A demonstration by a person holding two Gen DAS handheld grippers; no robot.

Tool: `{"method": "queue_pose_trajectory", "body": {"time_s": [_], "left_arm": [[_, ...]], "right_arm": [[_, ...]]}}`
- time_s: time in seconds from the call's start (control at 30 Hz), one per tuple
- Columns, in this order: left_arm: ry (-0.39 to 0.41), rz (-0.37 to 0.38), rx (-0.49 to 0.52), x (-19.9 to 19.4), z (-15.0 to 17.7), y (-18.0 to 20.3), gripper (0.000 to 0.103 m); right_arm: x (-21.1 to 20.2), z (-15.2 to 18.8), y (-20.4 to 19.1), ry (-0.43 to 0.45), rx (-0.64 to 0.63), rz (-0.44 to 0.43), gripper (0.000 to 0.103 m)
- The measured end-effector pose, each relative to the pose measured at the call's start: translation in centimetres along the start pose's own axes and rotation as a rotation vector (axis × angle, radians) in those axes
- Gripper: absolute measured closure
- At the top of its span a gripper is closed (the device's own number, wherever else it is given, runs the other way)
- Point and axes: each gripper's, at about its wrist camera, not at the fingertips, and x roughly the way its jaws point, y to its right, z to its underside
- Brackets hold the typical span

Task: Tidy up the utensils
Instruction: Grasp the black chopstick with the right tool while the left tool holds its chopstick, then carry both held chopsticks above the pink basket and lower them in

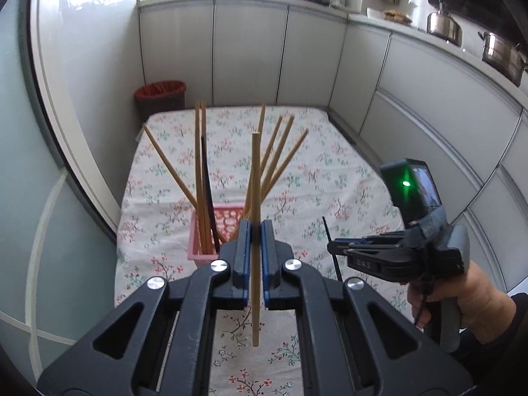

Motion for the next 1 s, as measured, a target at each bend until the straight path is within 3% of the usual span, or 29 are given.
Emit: {"method": "queue_pose_trajectory", "body": {"time_s": [0.3,0.47,0.6,0.7,0.83,0.9,0.93,1.0], "left_arm": [[0.293,-0.036,-0.036,-5.4,-1.4,-0.2,0.096],[0.419,-0.069,-0.086,-5.8,-1.7,-1.2,0.096],[0.471,-0.113,-0.11,-4.5,-1.6,-2.1,0.096],[0.469,-0.121,-0.143,-3.7,-1.8,-2.9,0.096],[0.424,-0.072,-0.2,-3.6,-1.9,-3.4,0.096],[0.403,-0.058,-0.207,-3.7,-1.9,-3.4,0.096],[0.396,-0.056,-0.206,-3.8,-1.7,-3.2,0.096],[0.375,-0.051,-0.204,-3.7,-1.5,-3.2,0.096]], "right_arm": [[-9.3,1.4,-1.6,0.23,-0.075,-0.067,0.099],[-12.6,1.4,-2.5,0.335,-0.094,-0.087,0.1],[-13.9,1.4,-2.9,0.38,-0.11,-0.081,0.1],[-14.2,1.4,-2.9,0.381,-0.12,-0.082,0.1],[-12.3,0.5,-1.7,0.31,-0.095,-0.073,0.097],[-10.4,-0.3,-0.5,0.243,-0.065,-0.088,0.084],[-9.3,-0.7,0.2,0.213,-0.037,-0.09,0.073],[-6.7,-1.6,1.1,0.148,-0.017,-0.08,0.067]]}}
